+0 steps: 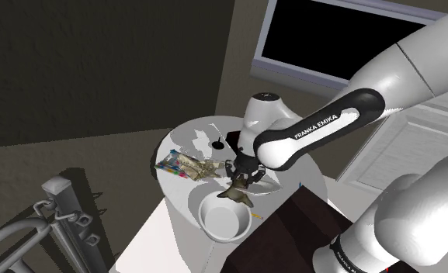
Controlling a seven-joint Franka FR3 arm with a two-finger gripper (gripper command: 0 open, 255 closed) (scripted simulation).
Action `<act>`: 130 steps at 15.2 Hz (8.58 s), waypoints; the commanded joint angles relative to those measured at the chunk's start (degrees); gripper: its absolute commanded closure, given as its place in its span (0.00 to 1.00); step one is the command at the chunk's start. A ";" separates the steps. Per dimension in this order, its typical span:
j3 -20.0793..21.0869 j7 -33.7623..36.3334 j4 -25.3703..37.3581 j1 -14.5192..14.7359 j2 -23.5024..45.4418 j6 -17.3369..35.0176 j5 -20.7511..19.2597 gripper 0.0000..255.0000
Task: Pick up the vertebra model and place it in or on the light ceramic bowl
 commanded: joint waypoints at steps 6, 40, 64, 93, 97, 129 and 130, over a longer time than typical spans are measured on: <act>4.98 7.71 -0.06 3.59 1.50 1.62 1.14 1.00; -3.62 37.22 11.85 6.86 27.32 6.89 -27.80 0.00; 0.65 28.99 10.20 4.61 14.91 -2.65 -17.68 1.00; 0.77 22.44 9.94 4.27 4.68 -11.50 -11.35 1.00; 0.80 24.01 9.33 4.01 7.62 -8.21 -13.11 1.00; 1.39 24.32 10.86 4.35 7.52 -9.90 -12.56 0.00; 1.39 24.32 10.86 4.35 7.52 -9.90 -12.56 0.00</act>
